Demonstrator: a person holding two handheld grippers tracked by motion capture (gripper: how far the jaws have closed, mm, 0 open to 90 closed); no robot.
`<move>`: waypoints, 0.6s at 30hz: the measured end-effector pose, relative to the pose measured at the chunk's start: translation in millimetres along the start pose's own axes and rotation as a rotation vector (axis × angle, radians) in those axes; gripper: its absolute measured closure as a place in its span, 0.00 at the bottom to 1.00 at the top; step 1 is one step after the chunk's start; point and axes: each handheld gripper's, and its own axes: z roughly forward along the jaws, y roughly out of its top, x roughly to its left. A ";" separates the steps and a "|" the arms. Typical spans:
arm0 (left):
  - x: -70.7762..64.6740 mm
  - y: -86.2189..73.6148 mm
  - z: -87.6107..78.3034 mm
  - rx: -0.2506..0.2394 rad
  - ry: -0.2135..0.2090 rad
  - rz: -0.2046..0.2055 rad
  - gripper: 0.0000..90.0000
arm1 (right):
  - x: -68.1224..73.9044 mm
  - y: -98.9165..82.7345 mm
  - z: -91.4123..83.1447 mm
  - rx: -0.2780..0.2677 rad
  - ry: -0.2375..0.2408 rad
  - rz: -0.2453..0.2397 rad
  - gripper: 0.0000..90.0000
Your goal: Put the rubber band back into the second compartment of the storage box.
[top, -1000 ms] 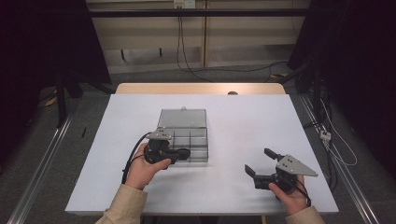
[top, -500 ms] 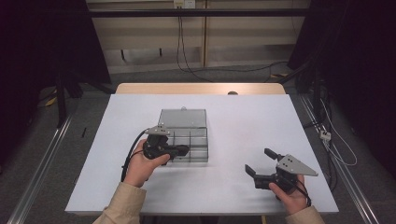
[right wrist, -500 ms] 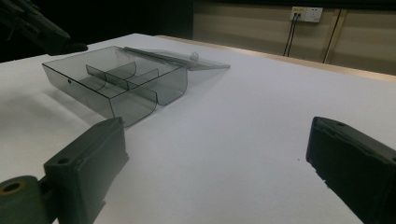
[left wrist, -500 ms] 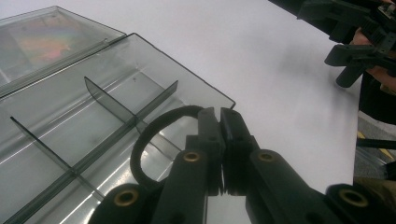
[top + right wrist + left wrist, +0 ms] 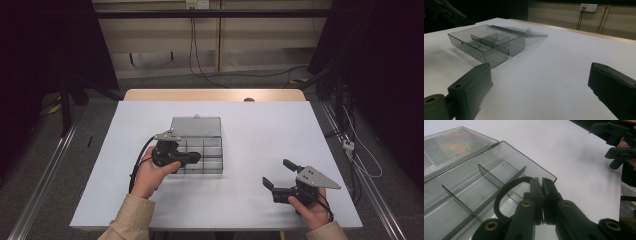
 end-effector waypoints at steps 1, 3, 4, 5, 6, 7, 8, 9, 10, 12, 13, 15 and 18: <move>0.6 0.2 0.1 0.002 0.001 0.000 0.98 | 0.0 0.0 -0.2 -0.001 0.000 0.001 0.05; 1.9 0.5 0.6 0.000 -0.001 -0.004 0.98 | -0.1 0.0 -0.6 0.000 -0.001 0.001 0.05; 2.4 0.8 0.9 0.002 0.001 -0.003 0.98 | -0.3 -0.1 -0.8 0.001 -0.003 0.000 0.05; 3.1 1.0 1.4 -0.001 0.001 -0.006 0.98 | -0.4 -0.1 -1.0 0.001 -0.003 0.000 0.05; 3.4 1.2 1.7 0.001 0.002 -0.006 0.98 | -0.6 -0.2 -1.1 0.000 -0.002 0.000 0.05; 4.0 1.5 2.1 0.002 0.005 -0.005 0.98 | -0.5 -0.2 -1.3 0.000 -0.002 0.000 0.05; 4.6 1.8 2.5 0.000 0.005 -0.006 0.98 | -0.5 -0.2 -1.5 0.000 -0.003 0.002 0.05; 5.0 2.2 2.9 0.001 0.004 -0.007 0.98 | -0.6 -0.3 -1.7 0.001 -0.003 0.002 0.05; 5.5 2.5 3.3 0.001 0.005 -0.007 0.98 | -0.5 -0.3 -1.8 0.001 -0.003 0.002 0.05; 6.5 3.0 4.0 0.001 0.007 -0.006 0.98 | -0.5 -0.3 -2.0 0.001 -0.003 0.002 0.05; 7.1 3.2 4.2 0.001 0.010 -0.005 0.98 | -0.5 -0.3 -2.2 0.001 -0.004 0.000 0.05; 8.7 3.4 4.1 0.001 0.012 -0.007 0.98 | -0.5 -0.4 -2.3 0.000 -0.003 0.000 0.05; 11.1 3.6 4.5 -0.005 0.012 -0.013 0.98 | -0.8 -0.5 -2.5 0.000 -0.003 0.000 0.05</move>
